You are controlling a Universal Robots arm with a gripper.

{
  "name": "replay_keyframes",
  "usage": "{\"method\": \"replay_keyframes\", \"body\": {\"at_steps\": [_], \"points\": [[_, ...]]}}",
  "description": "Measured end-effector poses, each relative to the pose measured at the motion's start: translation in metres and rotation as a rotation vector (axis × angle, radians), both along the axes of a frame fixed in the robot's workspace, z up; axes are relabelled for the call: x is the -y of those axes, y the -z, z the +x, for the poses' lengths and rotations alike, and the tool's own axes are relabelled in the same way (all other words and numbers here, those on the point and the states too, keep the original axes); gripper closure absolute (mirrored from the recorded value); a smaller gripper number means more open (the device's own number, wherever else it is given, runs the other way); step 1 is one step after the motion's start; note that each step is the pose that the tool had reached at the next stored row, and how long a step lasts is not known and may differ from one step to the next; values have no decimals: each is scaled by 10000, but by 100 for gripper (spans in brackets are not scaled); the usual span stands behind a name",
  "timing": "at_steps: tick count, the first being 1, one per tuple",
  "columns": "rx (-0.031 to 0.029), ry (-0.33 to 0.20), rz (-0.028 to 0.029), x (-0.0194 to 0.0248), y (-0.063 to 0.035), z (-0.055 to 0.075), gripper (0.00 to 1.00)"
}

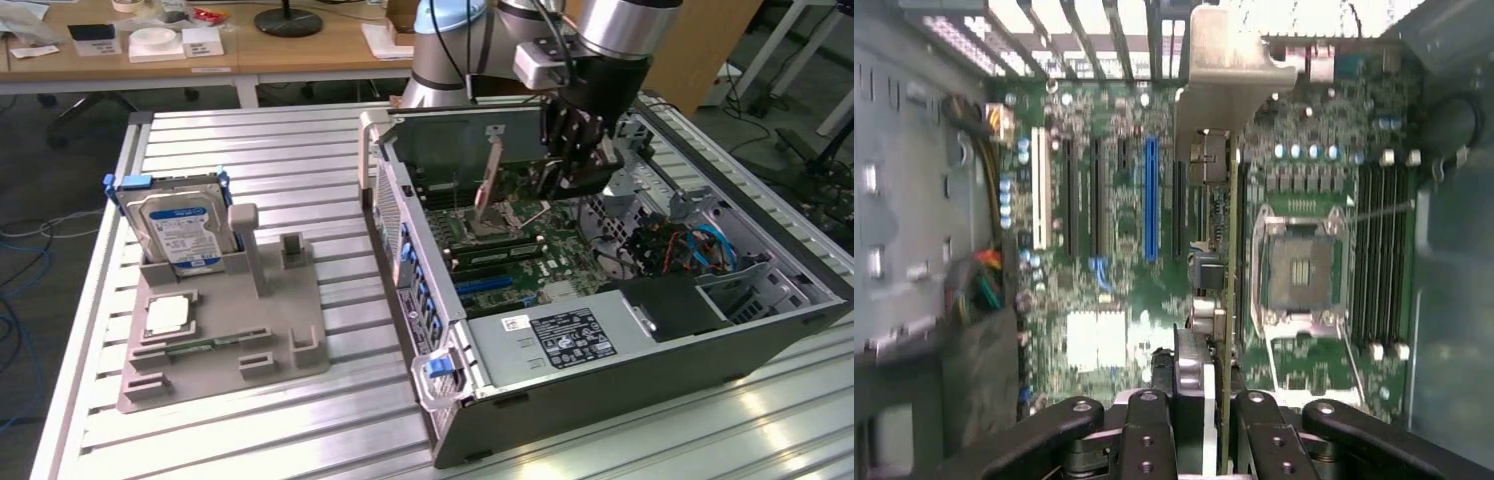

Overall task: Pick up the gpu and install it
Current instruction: 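Insert the gpu into the slot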

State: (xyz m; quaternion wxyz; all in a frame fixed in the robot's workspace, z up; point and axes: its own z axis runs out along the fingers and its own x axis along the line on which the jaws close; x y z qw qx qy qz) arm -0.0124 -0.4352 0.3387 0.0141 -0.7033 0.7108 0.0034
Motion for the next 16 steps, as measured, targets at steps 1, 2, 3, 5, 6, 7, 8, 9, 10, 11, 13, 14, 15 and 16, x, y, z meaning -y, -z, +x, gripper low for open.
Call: {"method": "replay_keyframes", "body": {"at_steps": [1,2,3,5,6,7,8,9,10,11,13,14,15,16], "points": [[-1,-6,-3,5,5,-28,72],[-1,-10,-2,16,11,-49,72],[-1,-12,-1,35,18,-62,72],[-2,-15,-1,88,27,-74,72],[-1,-13,0,106,33,-80,72],[0,-11,0,120,39,-89,72],[1,-13,0,127,47,-106,72],[1,-13,3,129,56,-142,72],[0,-14,2,130,63,-176,72],[-1,-15,0,130,69,-214,72],[-1,-13,-3,130,81,-305,72],[-2,-14,-2,130,88,-348,72],[0,-13,2,129,96,-369,72],[-14,-14,1,130,109,-370,72]]}}
